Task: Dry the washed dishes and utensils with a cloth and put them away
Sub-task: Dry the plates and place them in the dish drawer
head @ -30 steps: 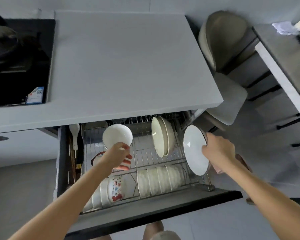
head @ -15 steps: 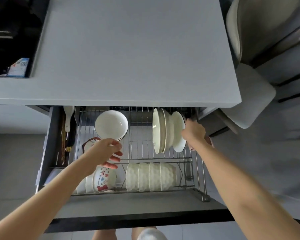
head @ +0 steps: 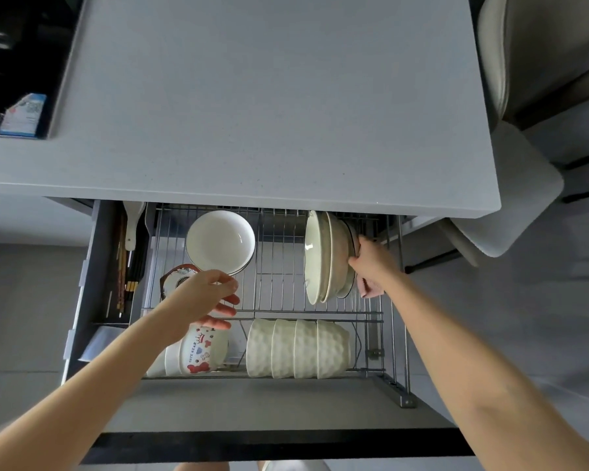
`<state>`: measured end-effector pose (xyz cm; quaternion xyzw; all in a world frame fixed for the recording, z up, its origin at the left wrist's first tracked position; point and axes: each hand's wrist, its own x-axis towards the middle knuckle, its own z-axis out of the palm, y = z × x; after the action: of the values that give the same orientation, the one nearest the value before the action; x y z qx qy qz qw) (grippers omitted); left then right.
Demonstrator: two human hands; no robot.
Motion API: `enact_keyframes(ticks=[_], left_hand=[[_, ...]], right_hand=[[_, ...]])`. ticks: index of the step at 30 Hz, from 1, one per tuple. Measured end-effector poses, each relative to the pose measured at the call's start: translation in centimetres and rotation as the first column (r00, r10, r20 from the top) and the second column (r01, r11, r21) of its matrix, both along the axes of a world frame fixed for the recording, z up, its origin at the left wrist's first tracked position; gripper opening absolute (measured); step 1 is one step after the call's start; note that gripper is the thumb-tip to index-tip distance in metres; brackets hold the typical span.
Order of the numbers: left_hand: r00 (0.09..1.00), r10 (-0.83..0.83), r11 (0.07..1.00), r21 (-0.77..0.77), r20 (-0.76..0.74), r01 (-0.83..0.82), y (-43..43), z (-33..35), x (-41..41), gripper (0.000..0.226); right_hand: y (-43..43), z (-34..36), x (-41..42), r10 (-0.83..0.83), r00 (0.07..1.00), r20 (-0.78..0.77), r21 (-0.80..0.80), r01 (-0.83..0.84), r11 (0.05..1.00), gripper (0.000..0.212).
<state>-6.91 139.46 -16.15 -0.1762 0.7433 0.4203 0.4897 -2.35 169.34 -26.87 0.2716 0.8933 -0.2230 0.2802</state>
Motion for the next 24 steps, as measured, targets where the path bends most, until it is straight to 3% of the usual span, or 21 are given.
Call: enact_keyframes(ticks=[7, 12, 18, 24], left_hand=[[1.000, 0.018, 1.000, 0.012, 0.006, -0.018, 0.1, -0.1, -1.0, 0.009], [0.999, 0.041, 0.999, 0.026, 0.015, -0.042, 0.0, 0.0, -1.4, 0.006], [0.998, 0.052, 0.998, 0.022, 0.020, -0.052, -0.6, 0.2, -1.4, 0.011], [0.998, 0.061, 0.998, 0.010, 0.001, -0.061, -1.3, 0.7, -1.2, 0.004]], right_hand=[[1.2, 0.5, -0.3, -0.146, 0.982, 0.117, -0.340, 0.178, 0.924, 0.053], [1.3, 0.0, -0.7, -0.174, 0.973, 0.149, -0.356, 0.217, 0.909, 0.070], [0.4, 1.0, -1.1, -0.229, 0.963, 0.138, -0.365, 0.265, 0.892, 0.052], [-0.1, 0.2, 0.7, -0.220, 0.972, 0.089, -0.364, 0.237, 0.901, 0.050]])
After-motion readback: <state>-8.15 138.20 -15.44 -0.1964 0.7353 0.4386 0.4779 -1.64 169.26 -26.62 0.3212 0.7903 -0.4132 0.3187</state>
